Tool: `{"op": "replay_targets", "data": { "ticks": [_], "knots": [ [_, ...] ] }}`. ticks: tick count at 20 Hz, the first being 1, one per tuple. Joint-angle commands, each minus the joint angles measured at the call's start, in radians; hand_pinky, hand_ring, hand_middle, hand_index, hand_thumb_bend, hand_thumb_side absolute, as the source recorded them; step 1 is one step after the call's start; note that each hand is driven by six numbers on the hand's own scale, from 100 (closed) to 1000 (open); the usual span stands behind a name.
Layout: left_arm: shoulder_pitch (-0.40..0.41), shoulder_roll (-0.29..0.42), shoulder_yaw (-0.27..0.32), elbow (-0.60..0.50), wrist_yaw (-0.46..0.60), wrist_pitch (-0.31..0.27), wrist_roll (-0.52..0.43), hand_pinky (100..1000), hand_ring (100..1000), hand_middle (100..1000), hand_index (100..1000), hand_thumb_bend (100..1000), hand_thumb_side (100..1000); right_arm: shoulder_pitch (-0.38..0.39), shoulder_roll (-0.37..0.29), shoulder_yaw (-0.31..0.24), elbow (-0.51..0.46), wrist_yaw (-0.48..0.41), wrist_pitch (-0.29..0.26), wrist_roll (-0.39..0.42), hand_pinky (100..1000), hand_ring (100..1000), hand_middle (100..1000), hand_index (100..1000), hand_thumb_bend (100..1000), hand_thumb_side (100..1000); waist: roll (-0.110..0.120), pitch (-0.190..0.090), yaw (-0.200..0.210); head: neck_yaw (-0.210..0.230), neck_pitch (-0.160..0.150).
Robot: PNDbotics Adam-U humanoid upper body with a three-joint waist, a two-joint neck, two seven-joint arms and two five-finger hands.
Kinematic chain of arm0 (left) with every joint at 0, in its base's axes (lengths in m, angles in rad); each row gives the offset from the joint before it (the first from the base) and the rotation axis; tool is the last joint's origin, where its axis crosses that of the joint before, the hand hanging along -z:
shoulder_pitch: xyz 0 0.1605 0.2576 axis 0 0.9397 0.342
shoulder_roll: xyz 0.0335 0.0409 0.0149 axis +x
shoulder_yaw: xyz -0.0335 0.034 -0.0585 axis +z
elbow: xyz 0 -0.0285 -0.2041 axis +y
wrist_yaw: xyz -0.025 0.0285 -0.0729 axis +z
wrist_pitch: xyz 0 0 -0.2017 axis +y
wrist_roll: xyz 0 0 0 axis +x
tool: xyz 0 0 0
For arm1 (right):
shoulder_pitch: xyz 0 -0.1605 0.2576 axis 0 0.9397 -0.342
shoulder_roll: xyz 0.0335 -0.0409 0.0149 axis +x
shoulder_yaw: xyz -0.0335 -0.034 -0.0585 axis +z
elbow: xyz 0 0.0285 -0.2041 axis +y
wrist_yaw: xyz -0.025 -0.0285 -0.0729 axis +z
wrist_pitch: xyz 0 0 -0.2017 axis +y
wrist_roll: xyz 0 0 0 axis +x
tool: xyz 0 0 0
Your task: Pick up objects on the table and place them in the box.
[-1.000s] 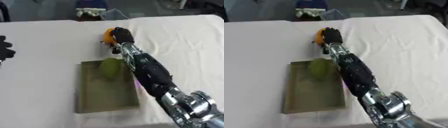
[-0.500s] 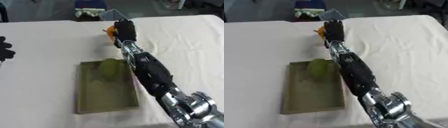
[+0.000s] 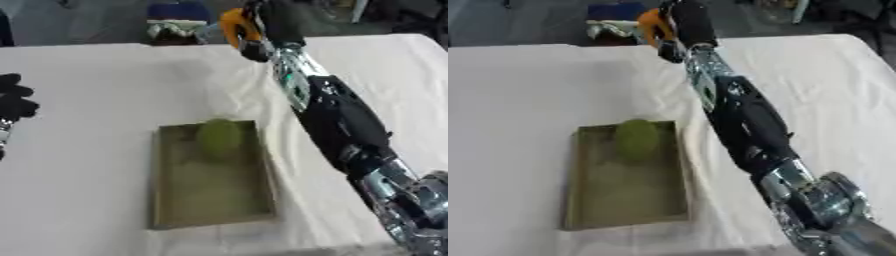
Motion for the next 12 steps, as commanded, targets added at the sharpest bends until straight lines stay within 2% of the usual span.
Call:
{"op": "replay_targets", "data": {
  "ticks": [1, 5, 8, 12],
  "knots": [
    [-0.003, 0.020, 0.011, -0.014, -0.005, 0.000, 0.005, 659, 627, 634, 807, 408, 714, 0.007, -0.106, 0.055, -0.170, -0.165, -0.055, 0.116, 703, 697, 468, 516, 100, 100, 0.001, -0.020, -0.004, 0.007, 0.007],
    [-0.001, 0.022, 0.013, -0.013, -0.007, 0.000, 0.007, 659, 628, 634, 807, 408, 713, 0.047, -0.174, 0.088, -0.312, -0.299, -0.073, 0.239, 706, 700, 472, 520, 100, 100, -0.002, -0.021, -0.009, 0.010, 0.008],
    [0.000, 0.025, 0.013, -0.012, -0.007, 0.001, 0.008, 659, 629, 634, 807, 408, 713, 0.100, -0.224, 0.135, -0.414, -0.410, -0.123, 0.358, 724, 716, 486, 535, 100, 100, -0.004, -0.023, -0.015, 0.013, 0.008],
    [-0.001, 0.026, 0.012, -0.012, -0.006, 0.000, 0.007, 659, 629, 634, 807, 407, 714, 0.135, -0.243, 0.196, -0.480, -0.505, -0.138, 0.526, 730, 730, 495, 543, 100, 100, -0.006, -0.024, -0.014, 0.011, 0.008]
  ]
}}
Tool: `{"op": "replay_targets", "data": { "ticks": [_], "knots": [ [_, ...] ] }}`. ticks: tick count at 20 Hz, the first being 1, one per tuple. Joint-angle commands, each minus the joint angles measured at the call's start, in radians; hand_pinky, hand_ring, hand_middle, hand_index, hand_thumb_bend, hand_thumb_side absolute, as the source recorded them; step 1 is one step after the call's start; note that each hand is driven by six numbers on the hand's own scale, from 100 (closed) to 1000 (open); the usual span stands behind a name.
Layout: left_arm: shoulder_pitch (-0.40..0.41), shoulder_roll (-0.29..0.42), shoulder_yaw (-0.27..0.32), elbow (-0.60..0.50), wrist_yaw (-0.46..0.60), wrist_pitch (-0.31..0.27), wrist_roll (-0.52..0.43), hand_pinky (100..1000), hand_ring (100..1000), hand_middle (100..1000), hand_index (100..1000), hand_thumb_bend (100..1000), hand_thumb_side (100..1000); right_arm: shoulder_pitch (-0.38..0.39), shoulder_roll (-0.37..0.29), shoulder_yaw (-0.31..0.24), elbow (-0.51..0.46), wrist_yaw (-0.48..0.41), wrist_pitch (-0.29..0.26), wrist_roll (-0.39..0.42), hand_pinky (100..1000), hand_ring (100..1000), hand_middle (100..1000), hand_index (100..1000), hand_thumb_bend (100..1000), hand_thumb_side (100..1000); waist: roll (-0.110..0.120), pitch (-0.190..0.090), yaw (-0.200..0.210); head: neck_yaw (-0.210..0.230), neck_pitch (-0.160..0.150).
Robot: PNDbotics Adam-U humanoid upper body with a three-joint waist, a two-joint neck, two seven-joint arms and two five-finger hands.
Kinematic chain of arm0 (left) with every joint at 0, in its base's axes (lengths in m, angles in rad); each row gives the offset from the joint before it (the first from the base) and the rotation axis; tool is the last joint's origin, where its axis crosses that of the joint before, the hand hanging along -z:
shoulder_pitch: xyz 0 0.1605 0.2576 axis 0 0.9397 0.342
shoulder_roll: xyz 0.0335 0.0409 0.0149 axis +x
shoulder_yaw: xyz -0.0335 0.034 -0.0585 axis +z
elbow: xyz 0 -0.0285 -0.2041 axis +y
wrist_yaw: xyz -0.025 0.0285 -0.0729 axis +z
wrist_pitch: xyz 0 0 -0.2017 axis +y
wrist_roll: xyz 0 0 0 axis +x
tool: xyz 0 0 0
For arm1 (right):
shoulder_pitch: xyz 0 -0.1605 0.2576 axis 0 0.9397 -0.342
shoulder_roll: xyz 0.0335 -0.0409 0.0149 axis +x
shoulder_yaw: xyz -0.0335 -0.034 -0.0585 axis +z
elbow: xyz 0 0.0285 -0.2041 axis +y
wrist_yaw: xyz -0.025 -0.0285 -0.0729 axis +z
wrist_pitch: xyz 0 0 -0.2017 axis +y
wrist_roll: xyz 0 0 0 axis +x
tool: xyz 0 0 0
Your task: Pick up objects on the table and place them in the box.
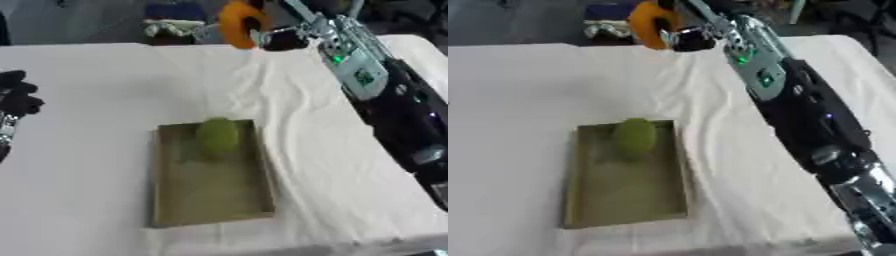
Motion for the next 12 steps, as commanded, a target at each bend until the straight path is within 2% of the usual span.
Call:
{"op": "replay_targets", "data": {
  "ticks": [1, 6, 12],
  "knots": [
    [-0.008, 0.024, 0.007, -0.012, -0.003, -0.001, 0.003, 659, 629, 634, 807, 407, 713, -0.002, -0.029, 0.045, -0.054, -0.079, -0.010, 0.123, 732, 735, 499, 546, 100, 100, 0.001, -0.018, 0.002, -0.003, 0.000],
    [-0.009, 0.026, 0.006, -0.012, -0.002, -0.002, 0.003, 659, 630, 634, 807, 407, 714, 0.029, -0.018, 0.123, -0.041, -0.138, -0.026, 0.288, 748, 753, 512, 551, 100, 100, 0.001, -0.017, 0.007, -0.006, 0.002],
    [-0.009, 0.026, 0.005, -0.011, -0.002, -0.002, 0.001, 659, 631, 634, 807, 406, 715, 0.039, -0.019, 0.155, -0.030, -0.143, -0.055, 0.417, 760, 763, 518, 542, 100, 100, -0.003, -0.017, 0.007, -0.008, 0.003]
  ]
}}
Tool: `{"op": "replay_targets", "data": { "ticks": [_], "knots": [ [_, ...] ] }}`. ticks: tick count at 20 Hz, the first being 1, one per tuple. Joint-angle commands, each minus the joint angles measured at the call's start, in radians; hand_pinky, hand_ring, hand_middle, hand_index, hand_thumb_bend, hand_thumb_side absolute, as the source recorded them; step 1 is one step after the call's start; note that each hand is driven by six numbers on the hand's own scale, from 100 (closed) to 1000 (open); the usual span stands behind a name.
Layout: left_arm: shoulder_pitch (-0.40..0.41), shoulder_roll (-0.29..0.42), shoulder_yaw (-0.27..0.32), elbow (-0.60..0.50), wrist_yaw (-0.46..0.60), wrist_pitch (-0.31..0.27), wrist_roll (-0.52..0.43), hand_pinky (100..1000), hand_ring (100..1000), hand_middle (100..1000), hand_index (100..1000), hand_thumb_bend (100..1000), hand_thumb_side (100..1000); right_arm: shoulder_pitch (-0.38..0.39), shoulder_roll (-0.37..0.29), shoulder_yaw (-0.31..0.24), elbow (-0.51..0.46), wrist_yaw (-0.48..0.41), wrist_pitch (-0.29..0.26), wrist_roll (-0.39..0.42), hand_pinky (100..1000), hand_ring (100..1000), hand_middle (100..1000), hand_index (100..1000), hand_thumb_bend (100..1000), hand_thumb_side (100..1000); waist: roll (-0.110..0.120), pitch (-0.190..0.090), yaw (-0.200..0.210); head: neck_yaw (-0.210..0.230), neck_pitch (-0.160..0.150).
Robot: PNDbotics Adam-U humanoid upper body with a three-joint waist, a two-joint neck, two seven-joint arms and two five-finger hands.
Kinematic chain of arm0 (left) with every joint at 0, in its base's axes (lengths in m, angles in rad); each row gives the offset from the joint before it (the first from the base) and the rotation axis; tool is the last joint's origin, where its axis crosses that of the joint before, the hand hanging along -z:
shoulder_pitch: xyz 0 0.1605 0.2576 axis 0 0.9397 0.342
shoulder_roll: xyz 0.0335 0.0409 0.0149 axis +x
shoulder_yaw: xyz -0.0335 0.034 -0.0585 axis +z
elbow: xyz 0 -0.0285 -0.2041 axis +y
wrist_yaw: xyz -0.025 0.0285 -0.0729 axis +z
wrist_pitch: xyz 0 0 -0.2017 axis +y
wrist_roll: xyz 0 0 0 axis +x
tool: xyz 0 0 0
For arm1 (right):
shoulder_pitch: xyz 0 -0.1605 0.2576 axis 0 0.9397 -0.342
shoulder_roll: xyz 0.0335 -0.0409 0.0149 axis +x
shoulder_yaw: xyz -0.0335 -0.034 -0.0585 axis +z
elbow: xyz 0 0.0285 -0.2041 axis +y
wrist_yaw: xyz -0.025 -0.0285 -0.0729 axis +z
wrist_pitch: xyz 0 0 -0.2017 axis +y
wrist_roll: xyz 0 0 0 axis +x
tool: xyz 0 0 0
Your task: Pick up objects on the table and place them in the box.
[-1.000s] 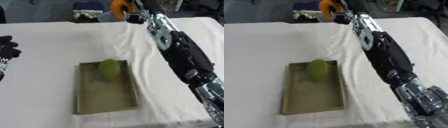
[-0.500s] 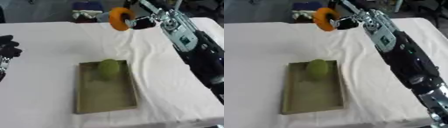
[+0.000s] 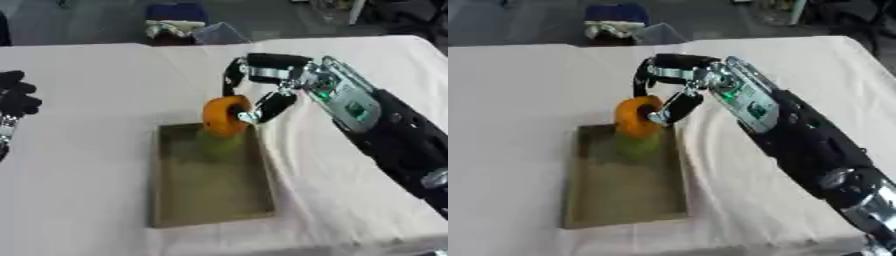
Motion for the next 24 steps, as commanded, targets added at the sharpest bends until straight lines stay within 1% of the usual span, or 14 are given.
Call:
{"op": "replay_targets", "data": {
  "ticks": [1, 3, 7, 9, 12, 15, 18, 20, 21, 23, 24],
  "knots": [
    [-0.009, 0.026, 0.005, -0.011, -0.003, -0.001, 0.001, 658, 632, 634, 807, 406, 715, -0.015, -0.016, 0.009, -0.003, -0.013, -0.015, 0.059, 764, 768, 525, 542, 100, 100, 0.000, -0.017, 0.001, -0.003, 0.003],
    [-0.009, 0.026, 0.005, -0.012, -0.003, -0.002, 0.001, 658, 632, 634, 807, 407, 715, -0.013, -0.014, 0.019, 0.000, -0.016, -0.024, 0.091, 767, 771, 529, 544, 100, 100, 0.000, -0.017, 0.001, -0.003, 0.005],
    [-0.009, 0.028, 0.004, -0.012, -0.003, -0.002, 0.001, 658, 633, 634, 807, 405, 715, -0.016, -0.009, 0.041, 0.002, -0.018, -0.047, 0.154, 781, 787, 564, 581, 100, 100, -0.001, -0.018, 0.002, -0.004, 0.006],
    [-0.009, 0.028, 0.003, -0.011, -0.003, -0.002, 0.000, 658, 633, 634, 807, 405, 715, -0.020, -0.003, 0.055, 0.008, -0.031, -0.056, 0.184, 782, 789, 569, 587, 100, 150, -0.002, -0.019, 0.002, -0.004, 0.007],
    [-0.009, 0.029, 0.002, -0.011, -0.002, -0.002, -0.001, 659, 634, 635, 807, 403, 716, -0.029, 0.009, 0.083, 0.017, -0.063, -0.064, 0.233, 785, 795, 588, 611, 100, 282, -0.002, -0.021, 0.000, -0.005, 0.007],
    [-0.009, 0.030, 0.001, -0.011, -0.001, -0.002, -0.002, 659, 635, 635, 807, 402, 717, -0.041, 0.024, 0.109, 0.025, -0.101, -0.063, 0.285, 785, 798, 600, 631, 202, 383, -0.001, -0.022, -0.003, -0.006, 0.008],
    [-0.008, 0.030, 0.000, -0.011, -0.001, -0.003, -0.004, 659, 635, 635, 807, 400, 718, -0.056, 0.041, 0.131, 0.032, -0.119, -0.064, 0.300, 787, 803, 619, 639, 354, 514, 0.000, -0.023, -0.006, -0.008, 0.010],
    [-0.007, 0.030, 0.000, -0.010, -0.001, -0.003, -0.005, 659, 636, 635, 808, 400, 718, -0.066, 0.051, 0.143, 0.038, -0.118, -0.069, 0.301, 791, 806, 628, 651, 384, 541, 0.000, -0.024, -0.007, -0.009, 0.010],
    [-0.006, 0.030, 0.000, -0.010, 0.000, -0.003, -0.005, 659, 636, 635, 808, 400, 718, -0.070, 0.056, 0.148, 0.040, -0.111, -0.072, 0.301, 795, 810, 637, 676, 395, 554, 0.001, -0.024, -0.007, -0.009, 0.011],
    [-0.006, 0.031, -0.001, -0.010, 0.000, -0.003, -0.006, 659, 636, 636, 808, 400, 718, -0.074, 0.063, 0.154, 0.042, -0.091, -0.080, 0.301, 796, 811, 643, 690, 394, 560, 0.002, -0.025, -0.006, -0.010, 0.012],
    [-0.005, 0.031, -0.001, -0.010, 0.000, -0.004, -0.006, 659, 637, 636, 808, 400, 718, -0.075, 0.066, 0.154, 0.040, -0.077, -0.084, 0.301, 800, 813, 653, 717, 384, 571, 0.002, -0.025, -0.006, -0.010, 0.012]
  ]
}}
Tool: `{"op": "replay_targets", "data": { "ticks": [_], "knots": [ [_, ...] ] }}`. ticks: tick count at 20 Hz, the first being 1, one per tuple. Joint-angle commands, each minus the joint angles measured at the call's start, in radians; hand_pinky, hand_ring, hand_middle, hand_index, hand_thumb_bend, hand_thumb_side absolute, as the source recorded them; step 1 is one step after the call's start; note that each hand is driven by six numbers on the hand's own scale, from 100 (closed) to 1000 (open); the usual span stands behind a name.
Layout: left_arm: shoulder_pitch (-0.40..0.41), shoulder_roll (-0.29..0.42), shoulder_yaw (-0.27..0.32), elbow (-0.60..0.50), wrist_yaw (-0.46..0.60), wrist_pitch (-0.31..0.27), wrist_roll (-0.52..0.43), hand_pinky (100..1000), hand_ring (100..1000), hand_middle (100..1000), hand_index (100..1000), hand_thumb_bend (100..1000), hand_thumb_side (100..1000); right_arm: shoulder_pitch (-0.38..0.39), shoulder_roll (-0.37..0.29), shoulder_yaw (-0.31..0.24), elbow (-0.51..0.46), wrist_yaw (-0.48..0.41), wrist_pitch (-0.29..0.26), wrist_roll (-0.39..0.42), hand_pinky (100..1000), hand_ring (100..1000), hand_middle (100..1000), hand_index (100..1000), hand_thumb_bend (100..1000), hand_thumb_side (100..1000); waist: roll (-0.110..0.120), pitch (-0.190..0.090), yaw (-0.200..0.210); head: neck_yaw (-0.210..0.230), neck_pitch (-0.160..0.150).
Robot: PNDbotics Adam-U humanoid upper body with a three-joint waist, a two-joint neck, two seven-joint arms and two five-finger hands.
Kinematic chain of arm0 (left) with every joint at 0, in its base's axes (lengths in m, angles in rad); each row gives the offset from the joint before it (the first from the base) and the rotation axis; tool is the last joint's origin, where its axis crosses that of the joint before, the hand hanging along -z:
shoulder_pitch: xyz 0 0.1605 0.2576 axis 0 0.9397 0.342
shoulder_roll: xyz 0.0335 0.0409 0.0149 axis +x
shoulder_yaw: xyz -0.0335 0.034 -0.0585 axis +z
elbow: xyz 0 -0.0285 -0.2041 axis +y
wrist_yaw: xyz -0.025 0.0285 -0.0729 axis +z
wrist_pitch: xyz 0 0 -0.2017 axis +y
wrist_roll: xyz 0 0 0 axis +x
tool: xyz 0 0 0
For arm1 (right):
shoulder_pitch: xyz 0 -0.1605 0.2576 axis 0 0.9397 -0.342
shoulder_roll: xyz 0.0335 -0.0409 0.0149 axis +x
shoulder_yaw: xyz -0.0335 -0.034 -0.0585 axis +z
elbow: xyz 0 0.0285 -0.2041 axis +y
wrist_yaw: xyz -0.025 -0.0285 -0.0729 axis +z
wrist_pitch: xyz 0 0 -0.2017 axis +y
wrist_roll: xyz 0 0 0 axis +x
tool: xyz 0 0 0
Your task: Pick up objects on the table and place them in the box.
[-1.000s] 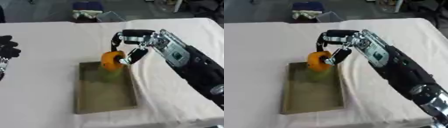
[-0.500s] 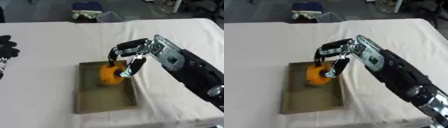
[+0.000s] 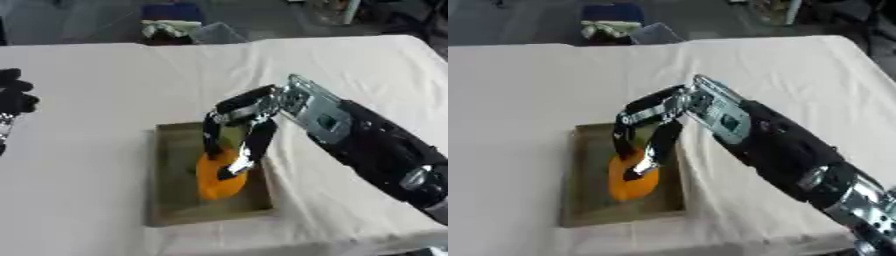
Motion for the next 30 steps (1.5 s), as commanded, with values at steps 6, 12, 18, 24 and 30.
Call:
{"op": "replay_targets", "data": {
  "ticks": [6, 12, 18, 24, 30],
  "knots": [
    [-0.004, 0.022, 0.000, -0.010, 0.000, -0.002, -0.003, 659, 638, 636, 808, 398, 720, -0.021, 0.003, -0.014, -0.017, 0.137, -0.063, 0.019, 818, 814, 736, 821, 329, 574, 0.004, -0.017, -0.002, -0.003, 0.006],
    [-0.003, 0.020, 0.001, -0.010, -0.001, -0.002, -0.003, 659, 639, 636, 808, 396, 720, -0.021, 0.003, -0.078, -0.072, 0.254, -0.067, -0.019, 825, 819, 787, 859, 243, 551, 0.006, -0.017, -0.008, -0.001, 0.004],
    [-0.005, 0.018, 0.000, -0.010, 0.001, -0.002, -0.005, 659, 641, 637, 808, 396, 719, -0.042, 0.054, -0.085, -0.080, 0.311, -0.074, -0.093, 827, 823, 805, 866, 246, 535, 0.008, -0.019, -0.003, -0.006, 0.002],
    [-0.007, 0.017, -0.002, -0.010, 0.002, -0.003, -0.007, 660, 642, 637, 808, 393, 720, -0.053, 0.110, -0.072, -0.023, 0.331, -0.099, -0.095, 827, 829, 822, 877, 253, 548, 0.008, -0.018, 0.004, -0.009, 0.001],
    [-0.008, 0.018, -0.001, -0.010, 0.002, -0.003, -0.007, 659, 643, 637, 808, 393, 720, -0.060, 0.128, -0.078, 0.007, 0.354, -0.118, -0.096, 830, 832, 824, 878, 251, 546, 0.007, -0.017, 0.008, -0.009, -0.002]
  ]
}}
